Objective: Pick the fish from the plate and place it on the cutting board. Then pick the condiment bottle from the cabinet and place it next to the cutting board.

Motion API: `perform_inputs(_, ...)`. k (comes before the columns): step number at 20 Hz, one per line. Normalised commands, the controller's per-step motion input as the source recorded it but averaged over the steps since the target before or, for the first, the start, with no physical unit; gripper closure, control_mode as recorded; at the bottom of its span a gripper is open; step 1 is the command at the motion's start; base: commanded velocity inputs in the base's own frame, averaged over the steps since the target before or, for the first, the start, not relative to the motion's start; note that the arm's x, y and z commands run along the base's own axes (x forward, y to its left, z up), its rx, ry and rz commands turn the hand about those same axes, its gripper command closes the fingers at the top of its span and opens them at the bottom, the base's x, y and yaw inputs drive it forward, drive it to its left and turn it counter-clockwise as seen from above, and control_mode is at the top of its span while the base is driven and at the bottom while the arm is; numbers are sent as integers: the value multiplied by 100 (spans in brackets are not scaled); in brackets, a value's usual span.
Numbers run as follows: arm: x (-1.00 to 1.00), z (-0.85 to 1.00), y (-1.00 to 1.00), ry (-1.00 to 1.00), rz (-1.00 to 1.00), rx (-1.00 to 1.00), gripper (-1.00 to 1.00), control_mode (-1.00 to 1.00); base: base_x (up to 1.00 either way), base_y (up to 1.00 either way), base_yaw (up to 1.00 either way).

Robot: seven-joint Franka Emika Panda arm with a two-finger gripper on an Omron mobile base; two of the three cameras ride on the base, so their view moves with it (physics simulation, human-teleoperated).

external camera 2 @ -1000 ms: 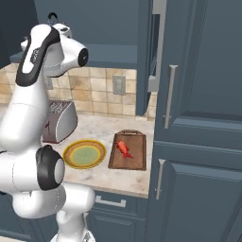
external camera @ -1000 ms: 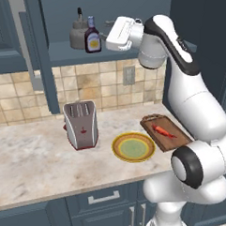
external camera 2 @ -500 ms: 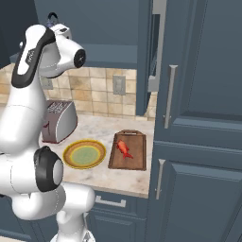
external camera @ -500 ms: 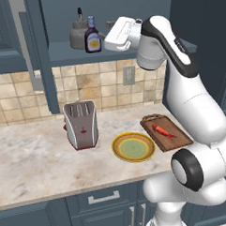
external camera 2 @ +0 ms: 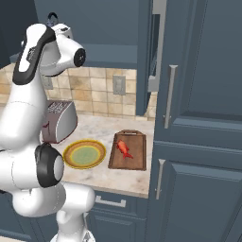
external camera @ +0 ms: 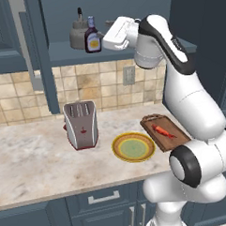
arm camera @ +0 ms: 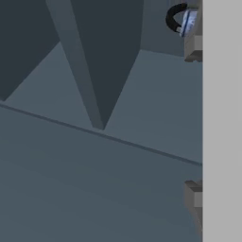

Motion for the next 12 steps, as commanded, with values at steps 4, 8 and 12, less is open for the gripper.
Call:
perform_inputs(4,23,0,-9,0,0,0,-100,-100,0,0,0)
perform_inputs(8,24,0,-7,1,0,0,-100,-100,0,0,0)
perform_inputs(12,20,0,0,3,0,0,-100,-100,0,0,0)
